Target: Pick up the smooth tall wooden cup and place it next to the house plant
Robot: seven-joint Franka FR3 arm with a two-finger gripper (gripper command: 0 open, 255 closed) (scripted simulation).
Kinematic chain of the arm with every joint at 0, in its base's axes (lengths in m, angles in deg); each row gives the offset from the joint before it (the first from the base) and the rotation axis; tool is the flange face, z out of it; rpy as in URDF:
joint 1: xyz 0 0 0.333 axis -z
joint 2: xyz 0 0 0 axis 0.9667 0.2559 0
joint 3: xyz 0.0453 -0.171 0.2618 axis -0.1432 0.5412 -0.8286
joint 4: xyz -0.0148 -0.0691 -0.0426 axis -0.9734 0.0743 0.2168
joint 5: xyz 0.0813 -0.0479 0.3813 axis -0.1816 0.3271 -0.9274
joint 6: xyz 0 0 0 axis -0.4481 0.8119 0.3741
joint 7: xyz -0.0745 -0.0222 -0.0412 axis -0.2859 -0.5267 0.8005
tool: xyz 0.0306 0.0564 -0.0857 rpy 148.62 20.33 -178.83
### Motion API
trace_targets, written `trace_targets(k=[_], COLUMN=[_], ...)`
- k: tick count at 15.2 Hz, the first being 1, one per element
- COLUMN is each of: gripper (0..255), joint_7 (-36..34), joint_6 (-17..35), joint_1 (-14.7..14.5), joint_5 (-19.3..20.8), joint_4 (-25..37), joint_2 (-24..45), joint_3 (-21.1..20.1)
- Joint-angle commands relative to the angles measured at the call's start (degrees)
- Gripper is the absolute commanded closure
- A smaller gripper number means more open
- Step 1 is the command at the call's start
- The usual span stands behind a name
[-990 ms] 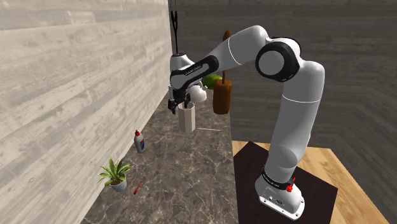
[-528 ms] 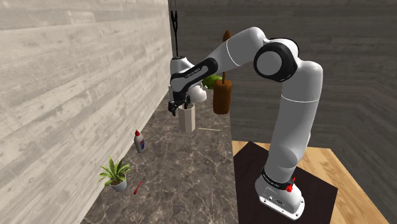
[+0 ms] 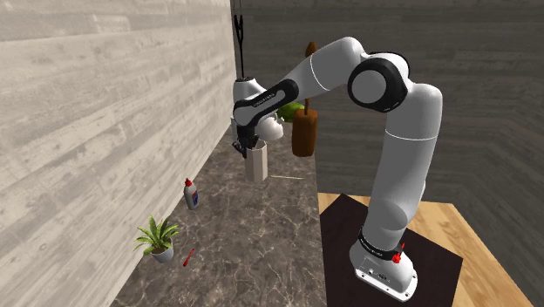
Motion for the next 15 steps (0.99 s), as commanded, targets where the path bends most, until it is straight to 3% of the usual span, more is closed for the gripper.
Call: trace_targets(k=[1, 4, 15], gripper=[255, 255, 255], joint_7=[0.0, 0.0, 0.5], joint_6=[0.0, 0.0, -7.9], joint_1=[0.0, 0.0, 0.0], joint_5=[0.0, 0.0, -0.5], joint_4=[0.0, 0.0, 4.8], joint_2=[0.0, 0.0, -3.1], joint_3=[0.0, 0.0, -0.1])
